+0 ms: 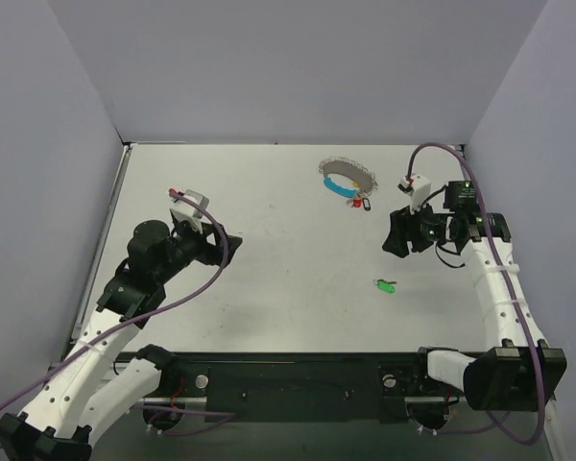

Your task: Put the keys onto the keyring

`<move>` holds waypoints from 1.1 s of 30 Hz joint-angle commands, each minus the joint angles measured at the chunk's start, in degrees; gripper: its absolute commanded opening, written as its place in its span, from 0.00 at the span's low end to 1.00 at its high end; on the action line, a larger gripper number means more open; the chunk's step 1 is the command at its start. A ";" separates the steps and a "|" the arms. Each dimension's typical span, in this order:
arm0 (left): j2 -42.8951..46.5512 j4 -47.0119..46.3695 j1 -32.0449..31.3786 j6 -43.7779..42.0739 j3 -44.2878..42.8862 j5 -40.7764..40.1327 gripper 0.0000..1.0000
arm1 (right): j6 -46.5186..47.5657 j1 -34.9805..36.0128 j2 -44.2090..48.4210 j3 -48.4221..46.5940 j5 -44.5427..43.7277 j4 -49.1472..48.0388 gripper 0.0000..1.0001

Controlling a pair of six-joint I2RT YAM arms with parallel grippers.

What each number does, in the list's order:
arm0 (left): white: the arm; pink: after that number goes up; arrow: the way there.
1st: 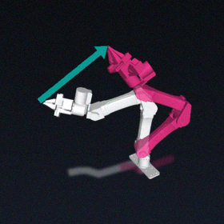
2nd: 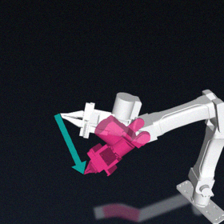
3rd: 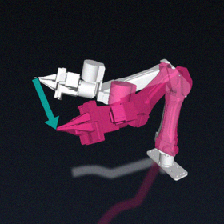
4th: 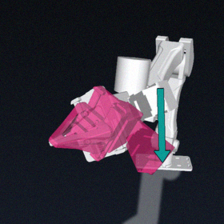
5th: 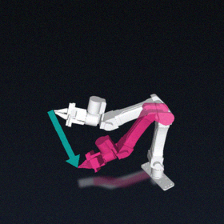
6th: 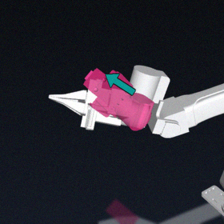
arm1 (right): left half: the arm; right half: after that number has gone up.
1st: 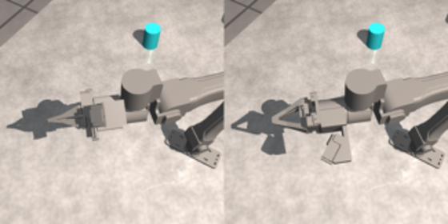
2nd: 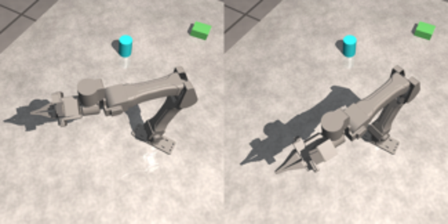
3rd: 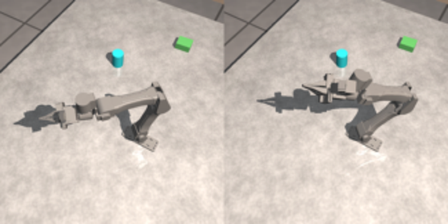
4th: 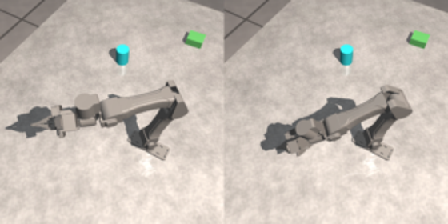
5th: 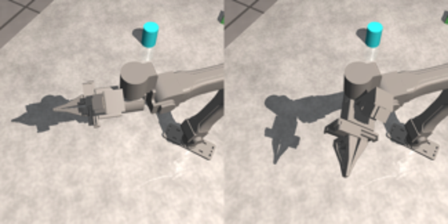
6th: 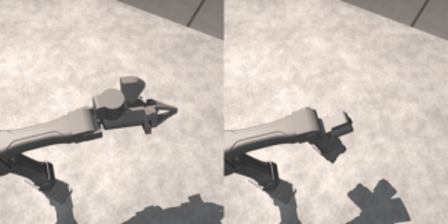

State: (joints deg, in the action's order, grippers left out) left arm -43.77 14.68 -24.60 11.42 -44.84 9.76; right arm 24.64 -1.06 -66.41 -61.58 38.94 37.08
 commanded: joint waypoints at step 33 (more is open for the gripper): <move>0.79 -5.54 6.23 -7.47 8.28 -2.90 0.86 | -30.78 -0.79 -76.49 -74.47 -15.65 -0.51 0.43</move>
State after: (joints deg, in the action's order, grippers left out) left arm -42.48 12.45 -19.38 4.84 -36.36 6.37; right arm -2.68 -1.93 -141.45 -132.29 24.40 37.89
